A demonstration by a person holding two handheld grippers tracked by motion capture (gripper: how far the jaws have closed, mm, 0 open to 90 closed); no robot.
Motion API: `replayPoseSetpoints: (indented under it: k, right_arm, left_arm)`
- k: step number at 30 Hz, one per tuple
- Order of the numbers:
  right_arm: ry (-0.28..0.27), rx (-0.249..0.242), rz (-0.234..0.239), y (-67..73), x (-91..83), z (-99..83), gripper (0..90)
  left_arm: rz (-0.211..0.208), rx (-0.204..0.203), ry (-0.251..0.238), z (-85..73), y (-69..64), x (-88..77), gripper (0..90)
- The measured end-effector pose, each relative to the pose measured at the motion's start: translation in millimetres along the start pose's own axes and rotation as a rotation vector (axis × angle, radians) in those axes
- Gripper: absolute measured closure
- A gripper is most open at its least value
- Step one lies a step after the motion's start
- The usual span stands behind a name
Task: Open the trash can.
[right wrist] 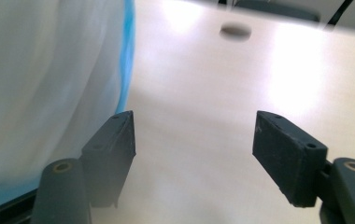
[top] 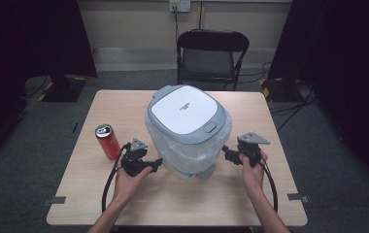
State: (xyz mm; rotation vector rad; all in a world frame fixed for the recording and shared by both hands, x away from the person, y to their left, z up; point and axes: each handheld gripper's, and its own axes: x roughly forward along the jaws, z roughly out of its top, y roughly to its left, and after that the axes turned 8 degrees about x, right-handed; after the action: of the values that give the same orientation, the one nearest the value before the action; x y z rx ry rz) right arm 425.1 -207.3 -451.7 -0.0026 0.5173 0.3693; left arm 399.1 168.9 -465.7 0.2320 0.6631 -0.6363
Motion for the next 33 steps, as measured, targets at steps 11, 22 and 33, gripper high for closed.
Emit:
replayPoseSetpoints:
  k: [11, 22, 33]
  right_arm:
    - [-0.037, 0.043, 0.104, 3.3, 37.6, 17.3, 44.1]
    - [-0.002, -0.073, 0.216, 49.3, -11.0, 3.2, 57.3]
    - [0.023, -0.070, 0.232, 50.5, -31.4, -7.9, 48.3]
  left_arm:
    - [0.020, -0.001, -0.003, 9.2, 19.8, 16.1, 32.8]
    - [0.078, 0.033, 0.022, 16.6, 35.2, 11.3, 66.6]
    - [-0.021, 0.079, 0.016, 17.5, 27.0, 12.4, 71.3]
